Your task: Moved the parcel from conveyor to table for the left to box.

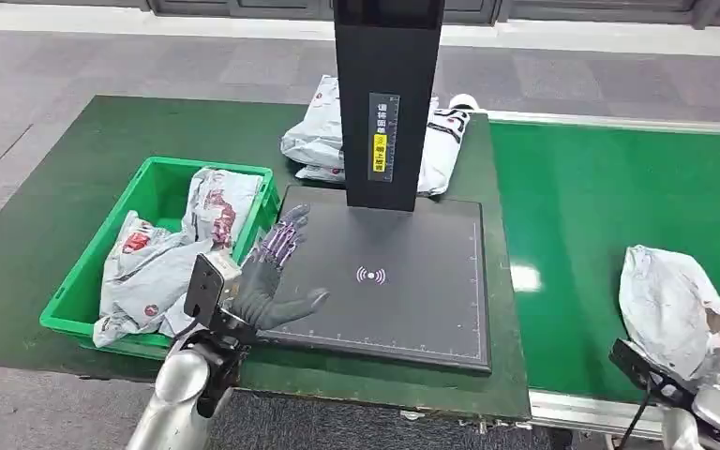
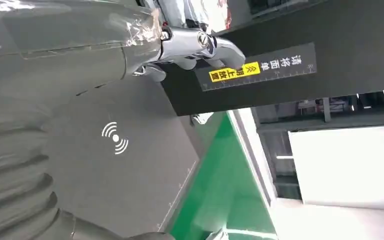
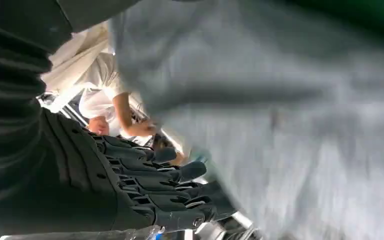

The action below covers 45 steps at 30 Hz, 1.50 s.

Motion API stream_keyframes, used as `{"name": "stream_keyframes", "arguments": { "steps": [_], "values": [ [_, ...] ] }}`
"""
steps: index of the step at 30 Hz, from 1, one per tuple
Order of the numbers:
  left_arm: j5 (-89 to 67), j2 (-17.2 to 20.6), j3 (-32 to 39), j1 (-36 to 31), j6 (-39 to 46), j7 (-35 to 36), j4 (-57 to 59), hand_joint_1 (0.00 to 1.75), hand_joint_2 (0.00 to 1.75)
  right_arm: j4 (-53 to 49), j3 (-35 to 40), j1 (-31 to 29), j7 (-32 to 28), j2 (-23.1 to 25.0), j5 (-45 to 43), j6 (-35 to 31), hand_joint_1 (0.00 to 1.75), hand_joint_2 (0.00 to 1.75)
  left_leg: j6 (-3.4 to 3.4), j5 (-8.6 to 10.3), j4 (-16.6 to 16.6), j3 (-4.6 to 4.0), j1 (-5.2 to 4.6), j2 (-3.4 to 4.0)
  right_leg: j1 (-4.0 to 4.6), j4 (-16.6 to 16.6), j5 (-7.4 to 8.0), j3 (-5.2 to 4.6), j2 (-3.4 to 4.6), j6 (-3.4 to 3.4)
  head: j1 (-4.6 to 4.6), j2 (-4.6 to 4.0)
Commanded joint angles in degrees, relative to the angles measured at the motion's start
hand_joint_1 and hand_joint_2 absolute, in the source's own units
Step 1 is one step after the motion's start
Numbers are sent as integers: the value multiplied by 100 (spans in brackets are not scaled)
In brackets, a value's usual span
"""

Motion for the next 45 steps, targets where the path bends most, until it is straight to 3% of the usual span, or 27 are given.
{"name": "stream_keyframes", "arguments": {
  "steps": [1,12,13,14,18,19,22,23,36,41,45],
  "values": [
    [52,164,240,-92,-47,52,314,0,175,239,439,-90,-2,45,-62,132,0,175,-1,-2,-7,13,4,20,4,-10,5,8,16,-3,0,-2],
    [-6,167,396,-65,-38,61,283,0,175,846,848,-452,-193,-4,-443,130,0,175,4,1,-9,14,6,27,6,-15,9,10,24,-2,0,-2],
    [-33,172,421,-27,3,56,242,0,175,873,918,-551,-299,10,-456,-46,49,175,4,0,-7,13,4,23,4,-10,6,8,21,-2,0,0],
    [-43,178,471,18,33,56,155,0,175,1046,913,-834,-405,100,-542,-318,175,175,4,2,-12,17,3,28,4,-14,9,9,25,-3,0,-2],
    [-168,163,552,94,116,103,55,0,175,1182,995,-1244,-394,237,-572,-635,175,175,3,-4,-6,0,6,58,6,-8,14,2,54,-3,0,0],
    [-168,163,552,94,116,103,55,0,175,1182,995,-1244,-394,237,-572,-635,175,175,6,-3,-4,-42,0,45,0,-2,11,-3,43,-1,0,-2],
    [-176,142,560,61,109,109,110,0,175,1181,996,-1200,-485,216,-678,-650,175,175,7,3,-14,-34,6,40,7,-18,16,-1,35,-3,0,-2],
    [-184,130,570,48,105,114,127,0,175,1199,1027,-1207,-495,201,-686,-664,175,175,9,1,-13,12,6,30,6,-16,9,4,26,-2,0,-2],
    [-349,116,564,10,177,157,211,0,175,1198,817,-1398,-536,365,-979,-1256,175,175,11,5,-3,2,3,18,3,-5,8,0,15,1,0,-2],
    [-352,109,644,269,339,119,-15,0,175,1353,-52,-2043,-1901,848,-3060,-1834,175,175,11,6,-9,7,2,39,2,-9,15,-3,34,0,0,0],
    [-424,90,640,290,465,5,43,0,175,577,-341,-2245,-2687,1226,-5482,-1369,175,175,10,4,-3,0,-5,43,-5,5,11,-14,37,2,0,-2]
  ]
}}
